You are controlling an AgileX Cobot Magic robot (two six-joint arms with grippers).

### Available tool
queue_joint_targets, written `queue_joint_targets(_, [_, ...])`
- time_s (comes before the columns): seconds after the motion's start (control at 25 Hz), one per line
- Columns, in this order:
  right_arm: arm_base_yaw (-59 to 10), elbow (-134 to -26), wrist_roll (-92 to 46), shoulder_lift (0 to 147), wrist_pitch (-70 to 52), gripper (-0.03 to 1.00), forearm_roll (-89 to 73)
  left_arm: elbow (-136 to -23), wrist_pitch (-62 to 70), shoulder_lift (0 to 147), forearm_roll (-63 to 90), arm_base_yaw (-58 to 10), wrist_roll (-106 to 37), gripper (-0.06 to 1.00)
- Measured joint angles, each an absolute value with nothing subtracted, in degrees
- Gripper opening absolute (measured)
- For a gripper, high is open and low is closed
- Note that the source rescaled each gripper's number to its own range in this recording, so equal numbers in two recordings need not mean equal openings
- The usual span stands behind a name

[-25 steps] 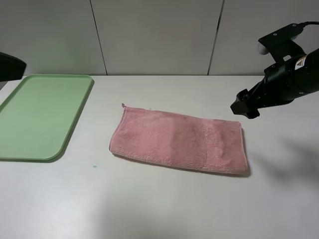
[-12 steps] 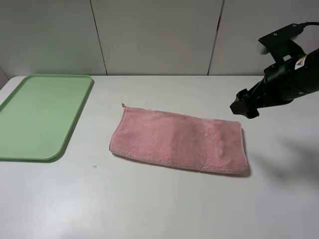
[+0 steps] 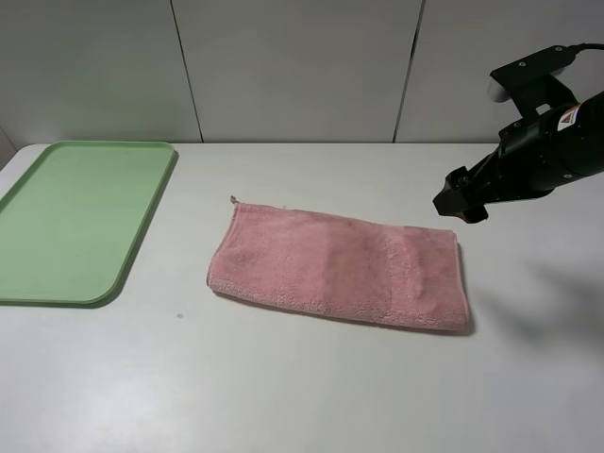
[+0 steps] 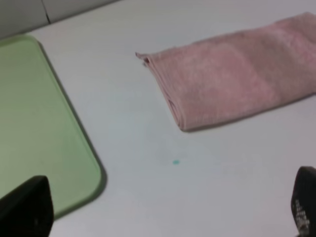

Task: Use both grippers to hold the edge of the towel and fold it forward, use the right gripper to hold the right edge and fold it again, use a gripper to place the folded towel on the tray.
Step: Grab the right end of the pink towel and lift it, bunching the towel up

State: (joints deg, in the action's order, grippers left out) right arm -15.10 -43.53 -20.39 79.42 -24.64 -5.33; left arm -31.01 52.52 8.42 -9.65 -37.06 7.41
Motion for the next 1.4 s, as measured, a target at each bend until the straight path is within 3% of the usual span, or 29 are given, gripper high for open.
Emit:
queue_joint_targets(0.8, [-15.1,-43.5,-20.4,79.4,-23.2,1.00,-5.4,-27.9,60.3,-0.2,0.0,-32.2,3.5,0.96])
queue_joint_targets(0.96, [-15.1,-43.5,-20.4,79.4,-23.2,1.00,-5.6,-27.9,60.3,-0.4,3.4,-26.7,0.0,0.96])
queue_joint_targets(1.4, [-15.1,-43.5,-20.4,79.4,-23.1,1.00,-6.1,-27.9,61.0,-0.5,13.8,-3.6,-12.7,0.96])
